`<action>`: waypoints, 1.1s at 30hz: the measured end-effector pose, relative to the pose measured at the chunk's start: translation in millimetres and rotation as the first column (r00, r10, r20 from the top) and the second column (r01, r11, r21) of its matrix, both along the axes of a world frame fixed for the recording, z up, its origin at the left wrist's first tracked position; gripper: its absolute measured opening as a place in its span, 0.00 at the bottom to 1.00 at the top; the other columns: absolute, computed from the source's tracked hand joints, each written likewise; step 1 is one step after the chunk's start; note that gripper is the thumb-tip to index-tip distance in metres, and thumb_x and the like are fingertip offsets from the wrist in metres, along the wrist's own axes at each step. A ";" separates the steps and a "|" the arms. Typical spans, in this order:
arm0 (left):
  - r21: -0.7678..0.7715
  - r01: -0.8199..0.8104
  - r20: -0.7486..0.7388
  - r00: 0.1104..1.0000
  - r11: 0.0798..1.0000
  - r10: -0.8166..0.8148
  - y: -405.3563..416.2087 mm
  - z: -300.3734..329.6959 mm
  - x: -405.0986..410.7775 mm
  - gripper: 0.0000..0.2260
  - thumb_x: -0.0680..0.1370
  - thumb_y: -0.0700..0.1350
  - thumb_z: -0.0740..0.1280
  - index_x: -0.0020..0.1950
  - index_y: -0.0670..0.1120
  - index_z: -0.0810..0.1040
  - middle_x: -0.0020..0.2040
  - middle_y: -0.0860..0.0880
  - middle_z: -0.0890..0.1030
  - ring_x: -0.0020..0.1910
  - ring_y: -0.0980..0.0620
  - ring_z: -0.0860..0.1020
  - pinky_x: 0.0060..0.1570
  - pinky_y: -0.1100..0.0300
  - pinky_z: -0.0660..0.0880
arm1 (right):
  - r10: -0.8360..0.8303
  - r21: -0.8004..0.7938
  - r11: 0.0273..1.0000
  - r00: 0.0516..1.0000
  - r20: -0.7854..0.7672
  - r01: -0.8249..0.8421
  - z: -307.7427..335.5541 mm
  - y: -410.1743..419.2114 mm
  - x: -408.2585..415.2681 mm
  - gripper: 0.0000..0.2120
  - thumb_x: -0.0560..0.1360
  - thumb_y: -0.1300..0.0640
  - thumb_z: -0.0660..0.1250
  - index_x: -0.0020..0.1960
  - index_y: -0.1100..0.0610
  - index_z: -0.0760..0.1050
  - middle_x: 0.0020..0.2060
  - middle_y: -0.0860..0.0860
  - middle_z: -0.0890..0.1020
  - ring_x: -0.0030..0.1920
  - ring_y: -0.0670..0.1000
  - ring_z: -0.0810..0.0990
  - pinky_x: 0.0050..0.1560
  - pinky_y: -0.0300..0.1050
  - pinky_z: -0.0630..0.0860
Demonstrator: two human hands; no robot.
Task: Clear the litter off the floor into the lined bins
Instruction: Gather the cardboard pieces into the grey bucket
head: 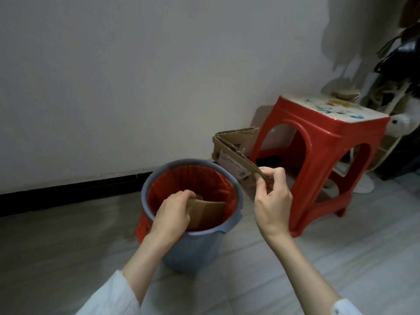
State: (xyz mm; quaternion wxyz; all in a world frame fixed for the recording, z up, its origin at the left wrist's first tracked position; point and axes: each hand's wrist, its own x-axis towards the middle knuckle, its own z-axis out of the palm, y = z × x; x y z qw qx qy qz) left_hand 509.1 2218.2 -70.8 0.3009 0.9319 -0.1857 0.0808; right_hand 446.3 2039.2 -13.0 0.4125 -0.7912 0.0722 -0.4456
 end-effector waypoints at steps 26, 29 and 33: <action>0.185 -0.043 0.252 0.968 0.982 -0.005 42.4 -51.2 2.5 0.16 0.76 0.49 0.51 0.43 0.50 0.78 0.38 0.54 0.80 0.39 0.50 0.77 0.50 0.60 0.61 | 0.189 -0.178 0.868 0.641 -0.744 -0.463 -53.6 35.9 52.4 0.16 0.79 0.56 0.59 0.67 0.51 0.71 0.62 0.51 0.76 0.64 0.51 0.72 0.64 0.43 0.66; 0.178 -0.030 0.222 0.975 0.984 -0.010 41.8 -48.7 0.5 0.18 0.76 0.50 0.49 0.47 0.49 0.79 0.42 0.53 0.81 0.43 0.51 0.78 0.54 0.60 0.60 | 0.228 -0.132 0.888 0.670 -0.706 -0.441 -57.2 32.9 43.6 0.17 0.79 0.58 0.59 0.67 0.52 0.71 0.63 0.50 0.76 0.64 0.50 0.72 0.64 0.41 0.66; 0.136 0.043 0.196 0.978 0.990 -0.069 35.8 -38.5 -5.4 0.18 0.74 0.51 0.50 0.52 0.50 0.77 0.47 0.55 0.78 0.48 0.53 0.75 0.54 0.58 0.65 | 0.259 -0.042 0.943 0.809 -0.528 -0.329 -60.1 22.3 16.4 0.14 0.78 0.62 0.60 0.61 0.54 0.76 0.58 0.49 0.79 0.59 0.46 0.76 0.60 0.36 0.69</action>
